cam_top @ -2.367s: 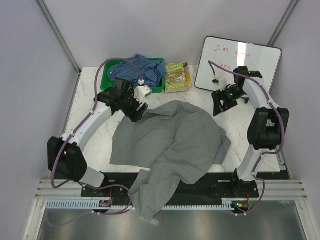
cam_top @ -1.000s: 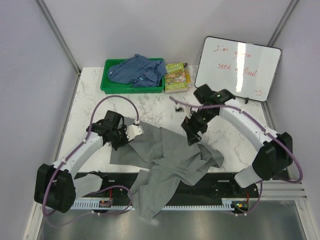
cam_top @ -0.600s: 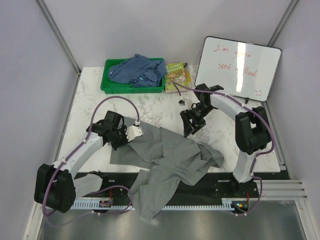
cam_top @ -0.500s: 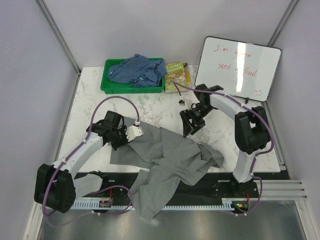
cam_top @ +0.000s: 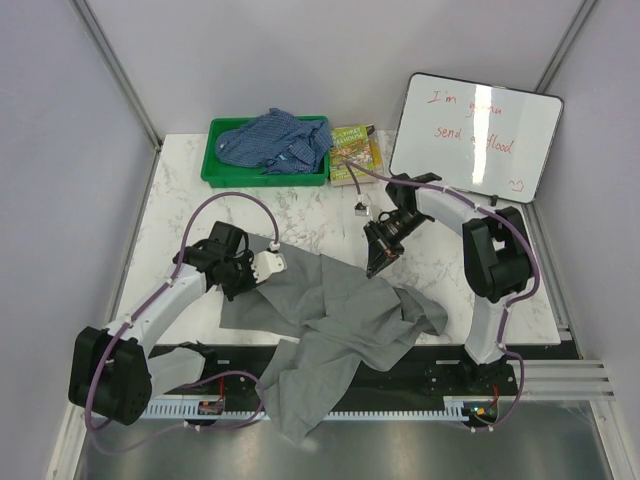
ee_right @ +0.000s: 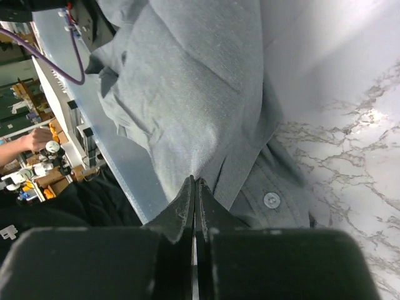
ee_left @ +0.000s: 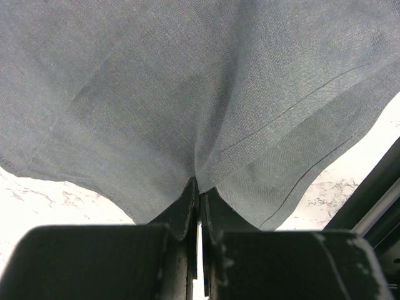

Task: Fold and stack the long sleeve shirts
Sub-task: Flatten the shirt out

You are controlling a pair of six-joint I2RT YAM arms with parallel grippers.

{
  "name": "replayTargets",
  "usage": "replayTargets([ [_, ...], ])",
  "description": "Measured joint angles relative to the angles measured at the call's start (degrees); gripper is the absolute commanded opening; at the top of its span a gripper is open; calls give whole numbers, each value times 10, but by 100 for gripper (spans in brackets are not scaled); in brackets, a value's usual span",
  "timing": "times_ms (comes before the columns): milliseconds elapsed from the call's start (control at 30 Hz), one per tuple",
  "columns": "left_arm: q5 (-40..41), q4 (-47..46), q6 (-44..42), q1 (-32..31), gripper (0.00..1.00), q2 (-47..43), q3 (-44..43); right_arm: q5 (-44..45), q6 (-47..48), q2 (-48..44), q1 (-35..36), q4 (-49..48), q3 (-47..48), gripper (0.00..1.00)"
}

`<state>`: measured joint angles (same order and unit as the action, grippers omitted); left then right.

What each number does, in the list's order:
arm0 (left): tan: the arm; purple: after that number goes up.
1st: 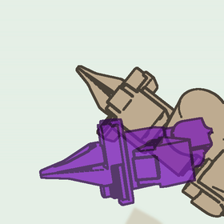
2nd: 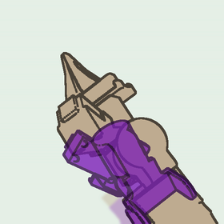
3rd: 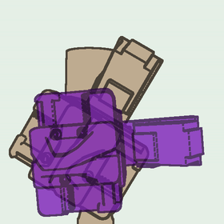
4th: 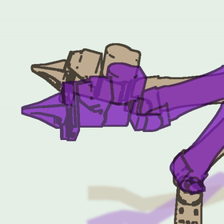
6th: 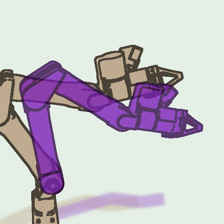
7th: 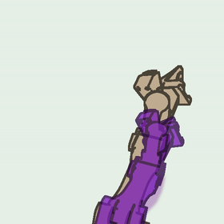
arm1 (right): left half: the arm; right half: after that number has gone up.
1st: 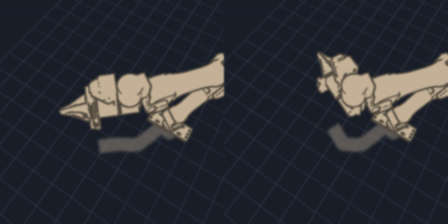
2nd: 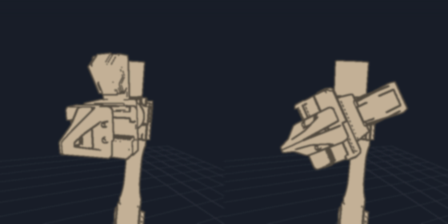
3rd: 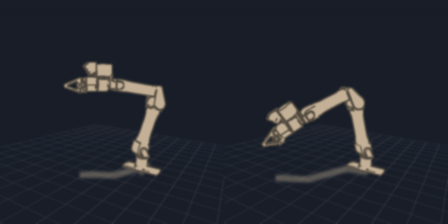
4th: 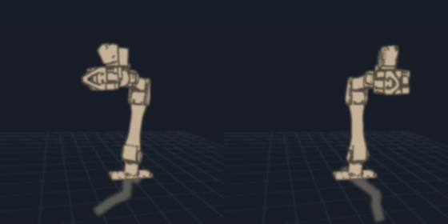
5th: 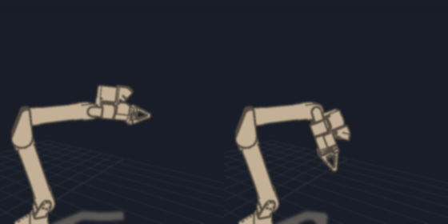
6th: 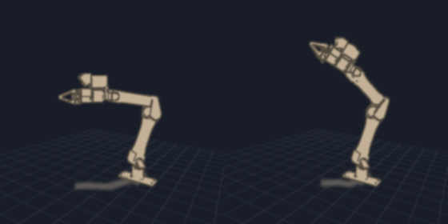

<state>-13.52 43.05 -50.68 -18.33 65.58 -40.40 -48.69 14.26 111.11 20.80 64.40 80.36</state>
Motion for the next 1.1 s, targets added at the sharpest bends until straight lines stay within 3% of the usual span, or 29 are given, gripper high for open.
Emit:
replayTargets([
  [167, 1, -1, 0, 0, 2, 3, 0, -15, 1, -17, -18, 12, 38, 0],
  [433, 2, 4, 0, 0, 2, 12, -15, 8, 10, -96, -79, 12, 195, 0],
  [600, -1, 5, 6, 1, 2, 24, -34, 49, 82, -206, -39, 1, 164, 0],
  [700, -1, 6, 12, 3, 2, 28, -35, 94, 145, -298, 64, 2, 46, 18],
  [733, -1, 6, 13, 3, 2, 31, -35, 103, 165, -320, 105, 15, 5, 42],
  [833, -1, 6, 14, 3, 2, 38, -35, 120, 207, -333, 155, 57, -82, 74],
  [933, -2, 7, 14, 3, 2, 45, -36, 138, 233, -294, 132, 83, -103, 82],
  [1100, -2, 8, 17, 3, 2, 56, -42, 107, 201, -179, 21, 81, -24, 81],
])
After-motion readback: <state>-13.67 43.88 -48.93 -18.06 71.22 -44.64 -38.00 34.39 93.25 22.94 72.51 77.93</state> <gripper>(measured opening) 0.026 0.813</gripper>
